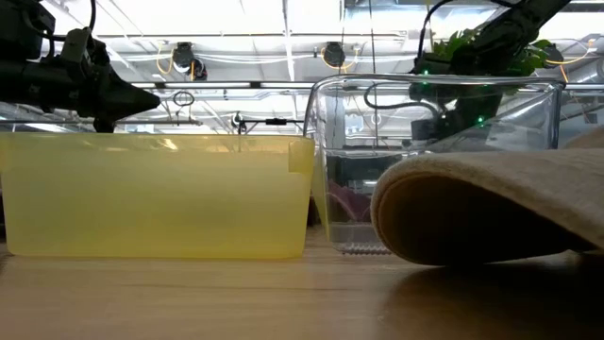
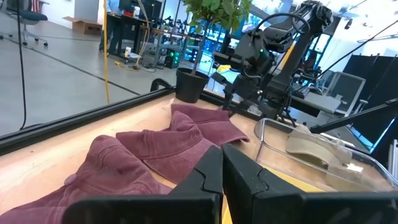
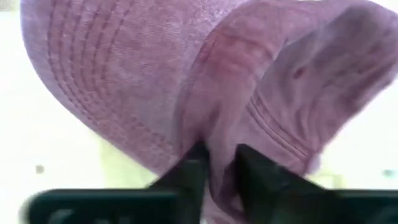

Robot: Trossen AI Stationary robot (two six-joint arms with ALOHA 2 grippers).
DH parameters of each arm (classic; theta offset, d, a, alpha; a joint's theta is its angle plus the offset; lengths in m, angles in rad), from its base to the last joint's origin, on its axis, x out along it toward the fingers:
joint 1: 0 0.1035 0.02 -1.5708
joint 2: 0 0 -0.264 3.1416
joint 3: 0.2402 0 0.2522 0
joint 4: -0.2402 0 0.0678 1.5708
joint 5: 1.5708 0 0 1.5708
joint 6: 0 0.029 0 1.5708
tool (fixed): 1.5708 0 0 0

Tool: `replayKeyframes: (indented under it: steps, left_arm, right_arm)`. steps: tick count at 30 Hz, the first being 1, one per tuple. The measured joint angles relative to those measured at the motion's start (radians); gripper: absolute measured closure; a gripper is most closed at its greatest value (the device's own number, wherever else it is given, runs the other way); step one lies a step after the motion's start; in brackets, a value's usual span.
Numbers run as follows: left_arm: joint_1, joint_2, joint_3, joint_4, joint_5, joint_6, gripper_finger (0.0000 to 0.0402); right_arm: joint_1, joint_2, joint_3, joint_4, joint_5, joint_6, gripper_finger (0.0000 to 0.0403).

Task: Pick & Place hat
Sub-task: Put the right red cap into the transparent bin

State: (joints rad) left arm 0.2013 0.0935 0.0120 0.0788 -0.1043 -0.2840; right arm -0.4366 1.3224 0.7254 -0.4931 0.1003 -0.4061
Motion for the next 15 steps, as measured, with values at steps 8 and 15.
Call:
replayKeyframes:
  steps: [8,15]
  left_arm:
    - [0.0,0.0,0.0,0.0,0.002,-0.001,0.0392]
    - [0.0,0.0,0.0,-0.001,0.002,-0.002,0.0392]
  right_arm:
    - [0.001,-0.139,0.053,-0.005,0.081,-0.031,0.04]
    - [0.043,-0.257,0.163,-0.024,0.08,-0.034,0.0401]
